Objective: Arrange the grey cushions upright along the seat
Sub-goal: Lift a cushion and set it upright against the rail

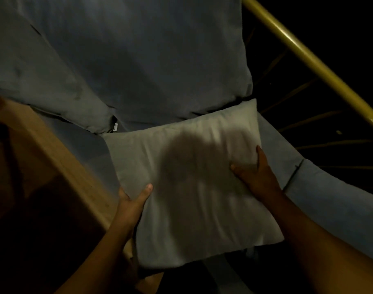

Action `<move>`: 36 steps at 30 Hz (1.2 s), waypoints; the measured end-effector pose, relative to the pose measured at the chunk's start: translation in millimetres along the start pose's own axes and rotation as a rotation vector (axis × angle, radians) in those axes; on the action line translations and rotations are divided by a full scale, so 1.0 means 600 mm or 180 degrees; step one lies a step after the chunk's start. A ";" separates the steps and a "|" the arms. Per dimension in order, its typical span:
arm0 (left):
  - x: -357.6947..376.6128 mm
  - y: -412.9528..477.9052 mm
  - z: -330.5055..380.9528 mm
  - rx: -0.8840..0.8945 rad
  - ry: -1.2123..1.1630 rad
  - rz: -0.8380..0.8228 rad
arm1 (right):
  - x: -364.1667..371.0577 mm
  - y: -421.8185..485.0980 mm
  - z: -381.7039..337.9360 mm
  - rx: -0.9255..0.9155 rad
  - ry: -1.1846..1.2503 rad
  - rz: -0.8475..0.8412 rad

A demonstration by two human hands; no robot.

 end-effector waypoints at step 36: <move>-0.339 -0.175 0.717 0.2406 0.0160 0.0852 | -0.093 -0.055 -0.780 -0.2016 -0.0068 0.1103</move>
Point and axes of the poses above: each hand's wrist, its own y-axis towards the middle knuckle, its own x-axis out of the palm, z = x × y, the point moved 8 cm from there along y, towards the middle knuckle, and after that the axes turned 11 degrees about -x, right-handed, at the moved point
